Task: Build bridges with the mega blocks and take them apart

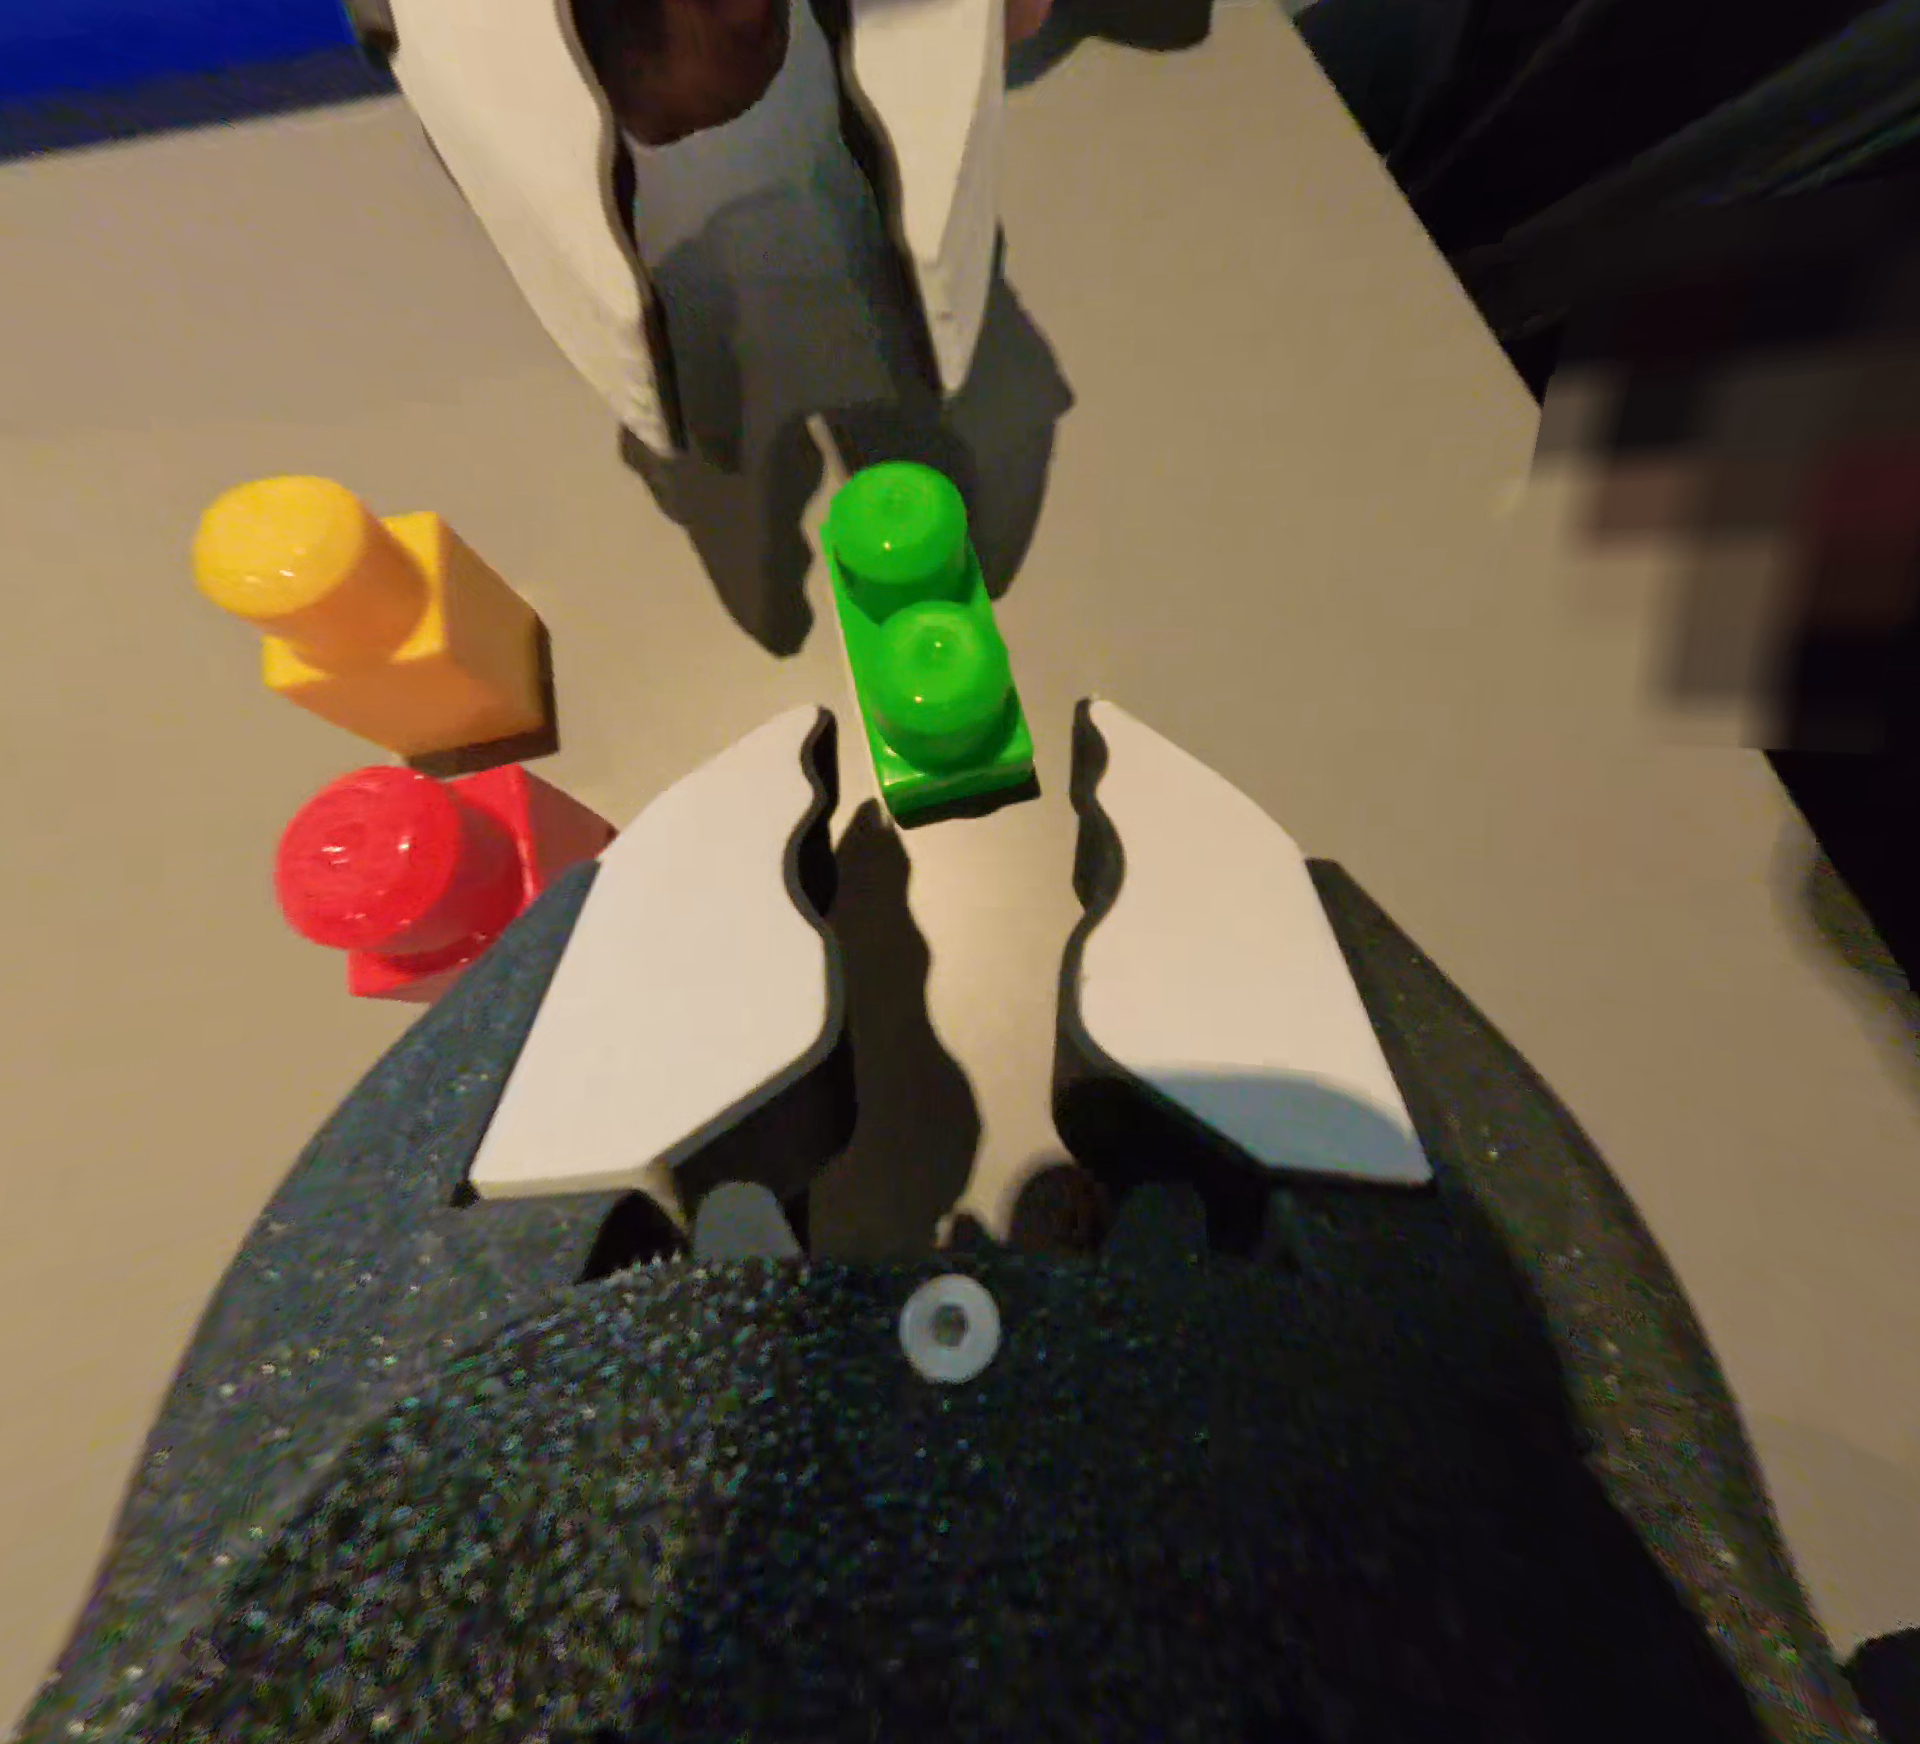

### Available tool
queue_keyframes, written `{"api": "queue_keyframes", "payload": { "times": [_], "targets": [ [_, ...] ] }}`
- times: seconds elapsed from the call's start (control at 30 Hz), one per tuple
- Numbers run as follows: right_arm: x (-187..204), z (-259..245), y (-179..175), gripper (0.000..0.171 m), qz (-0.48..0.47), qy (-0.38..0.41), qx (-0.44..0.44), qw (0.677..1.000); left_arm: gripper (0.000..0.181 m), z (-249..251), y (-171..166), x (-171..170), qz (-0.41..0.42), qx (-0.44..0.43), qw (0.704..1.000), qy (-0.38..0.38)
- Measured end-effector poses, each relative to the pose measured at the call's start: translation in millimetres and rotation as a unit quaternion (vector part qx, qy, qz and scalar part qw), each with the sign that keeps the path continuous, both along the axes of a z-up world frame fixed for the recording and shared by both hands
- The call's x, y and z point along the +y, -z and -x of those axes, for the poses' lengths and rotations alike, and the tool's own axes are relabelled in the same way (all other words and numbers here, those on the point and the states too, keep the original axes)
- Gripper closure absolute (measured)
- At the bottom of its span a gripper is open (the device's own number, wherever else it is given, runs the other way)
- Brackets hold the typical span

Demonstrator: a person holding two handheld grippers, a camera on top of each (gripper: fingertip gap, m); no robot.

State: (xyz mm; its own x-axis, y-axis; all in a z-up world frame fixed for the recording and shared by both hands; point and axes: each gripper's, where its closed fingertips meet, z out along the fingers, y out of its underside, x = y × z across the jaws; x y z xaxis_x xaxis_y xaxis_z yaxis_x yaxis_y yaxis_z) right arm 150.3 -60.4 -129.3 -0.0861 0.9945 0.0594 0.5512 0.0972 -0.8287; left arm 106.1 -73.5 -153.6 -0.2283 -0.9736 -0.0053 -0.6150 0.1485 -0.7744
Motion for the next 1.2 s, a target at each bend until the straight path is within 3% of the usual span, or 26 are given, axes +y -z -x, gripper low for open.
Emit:
{"api": "queue_keyframes", "payload": {
  "times": [0.2,0.33,0.53,0.67,0.83,1.0,1.2],
  "targets": [
    [-3,2,30,0.123,0.003,-0.013,-0.056,0.998,0.138,-1,21,5,-0.008,0.056,0.998,-0.018],
    [14,-4,12,0.123,0.009,0.02,-0.001,1.0,0.138,9,9,11,-0.016,0.041,0.999,-0.025],
    [66,-24,-4,0.121,0.032,0.128,0.059,0.989,0.138,21,-30,53,0.003,-0.073,0.99,-0.124],
    [82,-20,24,0.113,0.05,0.156,0.005,0.987,0.134,27,-5,82,0.008,-0.033,0.979,-0.203],
    [90,-1,34,0.107,0.032,0.141,-0.036,0.989,0.135,23,26,90,-0.01,0.04,0.973,-0.227],
    [83,11,46,0.134,0.0,0.103,-0.079,0.992,0.147,16,29,89,-0.025,0.051,0.974,-0.22],
    [73,20,47,0.135,-0.001,0.068,-0.08,0.995,0.147,15,30,89,-0.022,0.051,0.973,-0.224]
  ]
}}
